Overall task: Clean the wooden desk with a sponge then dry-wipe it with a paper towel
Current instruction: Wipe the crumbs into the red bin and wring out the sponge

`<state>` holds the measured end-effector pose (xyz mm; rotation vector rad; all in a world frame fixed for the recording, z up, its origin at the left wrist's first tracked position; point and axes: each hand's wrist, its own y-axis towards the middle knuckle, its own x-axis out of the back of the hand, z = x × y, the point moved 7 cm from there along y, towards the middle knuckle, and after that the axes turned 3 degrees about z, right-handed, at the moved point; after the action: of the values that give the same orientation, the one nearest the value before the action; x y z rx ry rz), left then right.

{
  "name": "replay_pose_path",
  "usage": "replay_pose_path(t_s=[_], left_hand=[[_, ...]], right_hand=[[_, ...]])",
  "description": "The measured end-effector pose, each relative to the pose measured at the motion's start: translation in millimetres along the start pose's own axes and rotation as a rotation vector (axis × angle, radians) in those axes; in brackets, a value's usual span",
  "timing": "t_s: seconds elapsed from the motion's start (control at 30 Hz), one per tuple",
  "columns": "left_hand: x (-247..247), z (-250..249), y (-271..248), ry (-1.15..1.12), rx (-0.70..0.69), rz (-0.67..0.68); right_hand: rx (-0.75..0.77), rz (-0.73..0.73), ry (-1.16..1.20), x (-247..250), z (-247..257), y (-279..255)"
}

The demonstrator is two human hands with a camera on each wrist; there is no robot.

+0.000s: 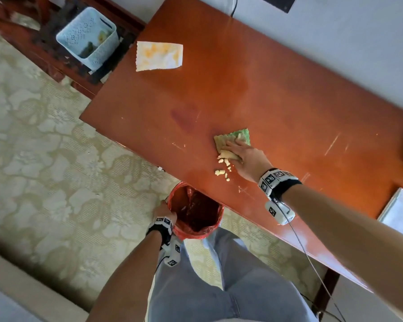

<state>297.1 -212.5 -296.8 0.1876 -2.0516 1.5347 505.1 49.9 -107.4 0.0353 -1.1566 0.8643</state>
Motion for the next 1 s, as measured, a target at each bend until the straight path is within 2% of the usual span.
replay_pose_path(t_s=[0.2,0.43,0.57,0.7,0.87,1.0], left_hand=[[-8,-5,8,0.023,0.039,0.013],[-11,-12,6,0.006,0.044,0.005],[-12,-15,6,-0.029,0.031,0.024],[-10,-16,5,-0.029,0.016,0.021],[-11,-18,4,0.003,0.015,0.019],[-10,-21,2,0.014,0.025,0.037]], right_hand=[[-0.042,0.058,0.066,-37,9,-35],[0.043,0.129,0.189,-69,58,-72],[0.041,0.112,0.391,-72,77,-81],[-0.061,0.011,0.544,-62,64,-75],[-0.091,-0.035,0.662,-18,47,-72],[-0.100,-0.093,0.677,18,10,-77]])
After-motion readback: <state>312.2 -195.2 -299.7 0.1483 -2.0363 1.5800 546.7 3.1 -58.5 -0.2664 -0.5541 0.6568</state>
